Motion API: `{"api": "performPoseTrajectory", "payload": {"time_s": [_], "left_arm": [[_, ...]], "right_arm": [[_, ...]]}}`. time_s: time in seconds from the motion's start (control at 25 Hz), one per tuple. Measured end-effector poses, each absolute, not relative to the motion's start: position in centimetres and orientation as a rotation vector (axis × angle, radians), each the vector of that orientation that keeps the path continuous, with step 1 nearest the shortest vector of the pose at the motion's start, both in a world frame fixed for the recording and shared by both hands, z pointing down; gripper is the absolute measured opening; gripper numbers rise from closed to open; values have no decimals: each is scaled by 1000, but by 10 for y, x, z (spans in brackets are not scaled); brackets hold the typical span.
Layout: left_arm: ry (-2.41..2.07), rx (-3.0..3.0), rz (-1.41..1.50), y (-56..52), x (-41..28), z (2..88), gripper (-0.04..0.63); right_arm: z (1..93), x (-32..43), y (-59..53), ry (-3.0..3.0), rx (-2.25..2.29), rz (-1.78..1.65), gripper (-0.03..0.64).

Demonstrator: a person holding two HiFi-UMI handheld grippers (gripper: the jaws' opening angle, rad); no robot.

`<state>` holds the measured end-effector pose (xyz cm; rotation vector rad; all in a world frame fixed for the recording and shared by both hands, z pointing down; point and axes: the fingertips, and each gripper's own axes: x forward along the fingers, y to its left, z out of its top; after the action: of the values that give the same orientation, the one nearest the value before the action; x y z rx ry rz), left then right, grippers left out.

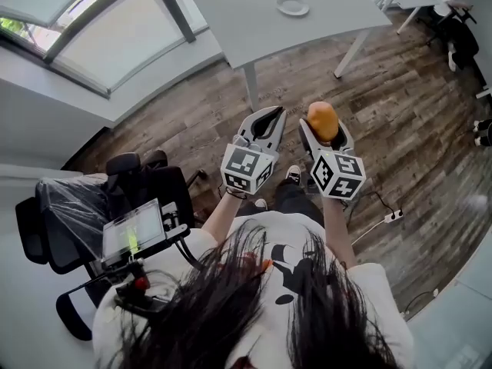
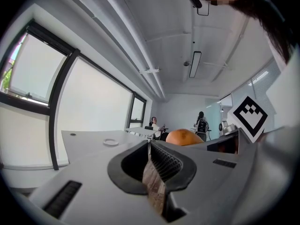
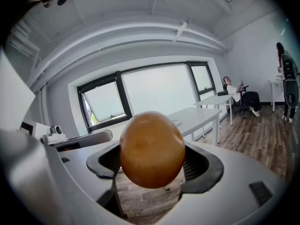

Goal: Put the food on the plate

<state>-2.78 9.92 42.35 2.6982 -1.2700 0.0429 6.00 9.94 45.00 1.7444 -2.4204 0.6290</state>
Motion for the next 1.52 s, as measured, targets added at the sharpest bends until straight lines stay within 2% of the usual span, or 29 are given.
{"api": "performPoseTrajectory", "payload": {"time_s": [0.36,0.6,1.52], "left_arm": [[-1330,2673,47,27,16,416,6],[-1364,2640,91,-45,71,426,6],[-1423,2611,87,-51,56,429,6]], "right_arm": [[447,105,21,-2448,1685,640,379],[459,155,-54,-2467,1624,683,379],[466,136,-64,-2514,1557,691,379]]}}
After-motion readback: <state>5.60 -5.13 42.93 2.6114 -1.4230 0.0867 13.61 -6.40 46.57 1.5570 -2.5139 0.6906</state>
